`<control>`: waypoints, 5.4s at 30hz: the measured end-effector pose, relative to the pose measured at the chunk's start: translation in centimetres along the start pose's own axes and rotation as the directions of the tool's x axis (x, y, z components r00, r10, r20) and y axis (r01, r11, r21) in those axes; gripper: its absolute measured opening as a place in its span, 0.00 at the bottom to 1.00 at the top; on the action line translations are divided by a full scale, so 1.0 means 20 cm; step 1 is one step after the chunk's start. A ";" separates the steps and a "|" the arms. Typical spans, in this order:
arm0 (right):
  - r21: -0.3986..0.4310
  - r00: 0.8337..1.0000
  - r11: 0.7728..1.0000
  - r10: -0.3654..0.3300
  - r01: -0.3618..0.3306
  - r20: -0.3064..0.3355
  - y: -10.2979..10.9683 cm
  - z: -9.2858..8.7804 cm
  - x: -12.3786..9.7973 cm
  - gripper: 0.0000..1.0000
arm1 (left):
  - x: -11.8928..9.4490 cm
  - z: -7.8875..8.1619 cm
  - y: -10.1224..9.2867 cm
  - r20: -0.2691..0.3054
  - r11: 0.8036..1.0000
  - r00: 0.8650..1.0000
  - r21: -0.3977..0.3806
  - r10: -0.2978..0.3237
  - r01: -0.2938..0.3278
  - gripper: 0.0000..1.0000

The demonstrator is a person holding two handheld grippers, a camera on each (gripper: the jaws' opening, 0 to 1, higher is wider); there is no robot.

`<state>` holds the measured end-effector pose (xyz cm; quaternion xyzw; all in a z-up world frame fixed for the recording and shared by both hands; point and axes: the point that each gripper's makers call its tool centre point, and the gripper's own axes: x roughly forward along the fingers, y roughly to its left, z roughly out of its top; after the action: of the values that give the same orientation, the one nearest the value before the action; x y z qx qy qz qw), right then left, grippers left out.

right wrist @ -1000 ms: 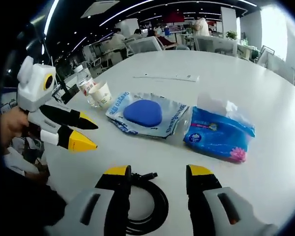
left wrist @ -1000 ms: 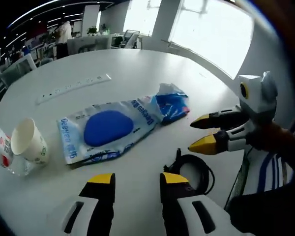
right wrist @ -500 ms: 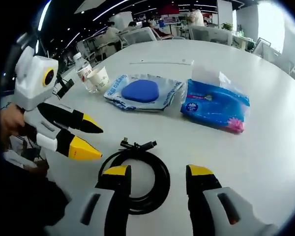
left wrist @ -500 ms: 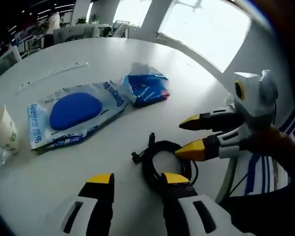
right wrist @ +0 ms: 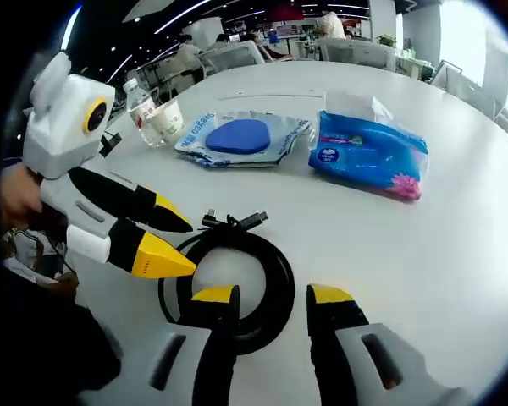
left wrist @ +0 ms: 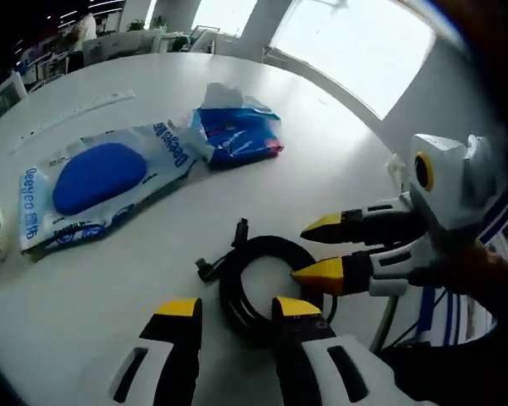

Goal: Arrange the tabletop items into an orderly group along one side of the table until the central work area is clear of visible clutter.

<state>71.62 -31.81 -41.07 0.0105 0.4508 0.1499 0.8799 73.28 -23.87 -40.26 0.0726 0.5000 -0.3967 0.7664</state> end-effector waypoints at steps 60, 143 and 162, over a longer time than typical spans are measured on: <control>0.041 0.994 0.995 -0.098 0.096 0.045 -0.23 0.29 0.03 0.03 | 0.04 0.31 0.08 0.044 0.995 0.999 -0.104 0.012 -0.007 0.06; -0.031 0.935 0.999 0.021 -0.011 0.355 -0.10 0.36 -0.51 1.00 | -1.11 -0.20 0.68 0.445 0.953 0.842 -0.151 0.304 -0.264 0.91; -0.031 0.940 0.999 0.001 0.010 0.342 -0.08 0.34 -0.56 1.00 | -1.16 -0.18 0.66 0.463 0.968 0.851 -0.110 0.250 -0.224 0.99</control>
<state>71.24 -35.61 -28.42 0.0213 0.2886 0.1511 0.9452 75.35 -0.72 -26.67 0.0147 0.2952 -0.2916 0.9097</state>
